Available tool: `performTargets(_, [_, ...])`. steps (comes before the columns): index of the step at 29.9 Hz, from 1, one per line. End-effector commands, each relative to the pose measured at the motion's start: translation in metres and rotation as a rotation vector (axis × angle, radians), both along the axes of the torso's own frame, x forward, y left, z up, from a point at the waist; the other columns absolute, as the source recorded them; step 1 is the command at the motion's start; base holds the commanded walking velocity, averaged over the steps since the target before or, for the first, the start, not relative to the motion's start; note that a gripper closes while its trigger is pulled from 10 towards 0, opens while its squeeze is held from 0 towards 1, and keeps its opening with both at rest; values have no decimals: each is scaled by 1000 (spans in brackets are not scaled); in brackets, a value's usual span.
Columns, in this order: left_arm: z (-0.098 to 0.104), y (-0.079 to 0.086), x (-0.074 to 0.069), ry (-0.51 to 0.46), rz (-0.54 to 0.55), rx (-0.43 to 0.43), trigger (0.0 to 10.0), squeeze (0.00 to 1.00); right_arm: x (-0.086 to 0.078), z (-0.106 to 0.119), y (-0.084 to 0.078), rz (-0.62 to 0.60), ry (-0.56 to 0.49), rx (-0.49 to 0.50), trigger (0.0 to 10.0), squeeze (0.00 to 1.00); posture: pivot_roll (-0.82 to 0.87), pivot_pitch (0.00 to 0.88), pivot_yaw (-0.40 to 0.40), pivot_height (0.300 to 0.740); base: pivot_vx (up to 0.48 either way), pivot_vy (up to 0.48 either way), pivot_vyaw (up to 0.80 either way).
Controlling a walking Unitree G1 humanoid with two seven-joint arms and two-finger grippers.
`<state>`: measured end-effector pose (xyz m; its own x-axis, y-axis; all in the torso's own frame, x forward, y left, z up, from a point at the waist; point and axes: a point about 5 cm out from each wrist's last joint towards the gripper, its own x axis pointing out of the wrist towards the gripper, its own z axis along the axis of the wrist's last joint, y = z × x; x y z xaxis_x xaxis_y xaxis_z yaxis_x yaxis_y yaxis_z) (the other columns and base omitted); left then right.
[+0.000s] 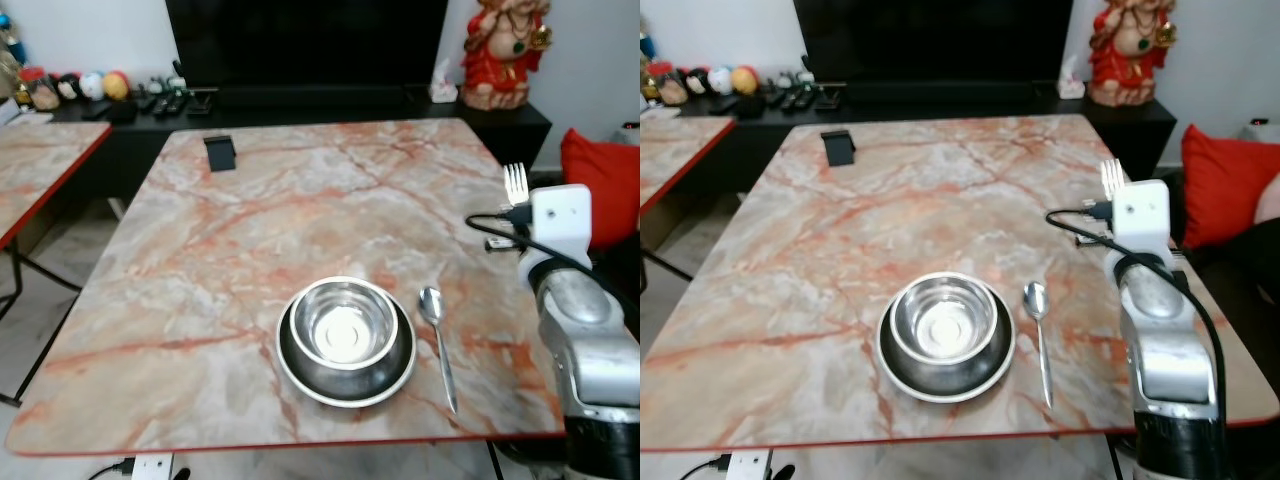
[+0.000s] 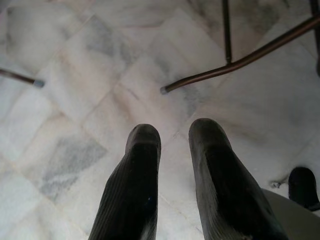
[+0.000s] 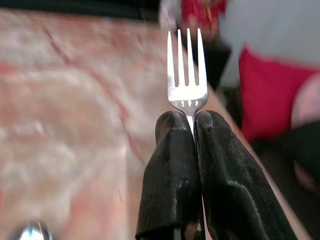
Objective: Setting the table
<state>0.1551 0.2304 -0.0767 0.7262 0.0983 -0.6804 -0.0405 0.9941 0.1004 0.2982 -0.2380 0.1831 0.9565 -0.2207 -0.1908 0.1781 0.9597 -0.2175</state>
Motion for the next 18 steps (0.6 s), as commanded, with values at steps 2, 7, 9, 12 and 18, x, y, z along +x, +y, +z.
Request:
performTargets(2, [-1, 1, -1, 20, -25, 4, 10000, 0, -9, 1, 4, 19, 41, 60, 10000, 0, -161, 0, 39, 707, 0, 0, 0])
performTargets(7, [-2, 1, -1, 33, -28, 7, 10000, 0, -22, -7, 3, 26, 131, 98, 10000, 0, -172, 0, 38, 707, 0, 0, 0])
performTargets(9, [-2, 2, -2, 40, -29, 7, 10000, 0, -27, -12, 2, 18, 168, 145, 10000, 0, -174, 0, 39, 707, 0, 0, 0])
performTargets(12, [-3, 1, -3, 53, -35, 6, 10000, 0, -30, -27, 7, 33, 205, 247, 10000, 0, -168, 0, 35, 707, 0, 0, 0])
performTargets(18, [-4, 6, -5, 74, -24, 9, 10000, 0, -27, -44, 15, 75, 251, 271, 10000, 0, -163, 0, 25, 707, 0, 0, 0])
